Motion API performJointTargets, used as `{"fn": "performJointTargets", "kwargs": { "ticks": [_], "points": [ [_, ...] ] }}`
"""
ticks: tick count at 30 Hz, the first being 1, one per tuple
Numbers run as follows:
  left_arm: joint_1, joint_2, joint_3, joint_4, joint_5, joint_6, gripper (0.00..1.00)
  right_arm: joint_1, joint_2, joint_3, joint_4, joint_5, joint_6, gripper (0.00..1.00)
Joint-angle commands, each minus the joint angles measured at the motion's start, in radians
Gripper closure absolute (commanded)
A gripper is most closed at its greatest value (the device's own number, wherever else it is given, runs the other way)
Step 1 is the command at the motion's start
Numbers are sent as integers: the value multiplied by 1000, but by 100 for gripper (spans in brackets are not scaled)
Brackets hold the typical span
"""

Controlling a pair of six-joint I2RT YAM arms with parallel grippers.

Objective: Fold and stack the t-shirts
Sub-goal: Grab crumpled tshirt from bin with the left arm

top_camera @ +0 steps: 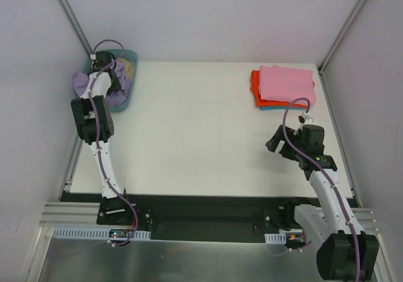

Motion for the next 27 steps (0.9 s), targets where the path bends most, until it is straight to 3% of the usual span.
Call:
{"fn": "performJointTargets", "kwargs": {
  "ticks": [1,3,4,8,15,18,21,27],
  "points": [
    [6,0,17,-42,20,-1,76,8,-19,40,16,-4,-12,3],
    [8,-14,37,-50,-5,14,97,8,-17,40,19,-2,-12,3],
    [6,-21,43,-53,-20,29,100,9,-14,38,19,-2,-10,3],
    [6,-93,37,-59,2,53,100,9,-14,40,16,-15,-12,3],
    [-3,-329,-20,-54,121,-32,100,9,-39,40,15,-30,-10,3],
    [-29,-420,-15,-50,104,-35,100,9,-54,37,13,-36,-10,3],
    [-44,-492,-70,12,165,-42,100,9,-68,31,18,-35,-9,3],
    [-124,-586,-99,41,46,-40,100,11,-65,34,19,-50,-9,3]
  ]
}}
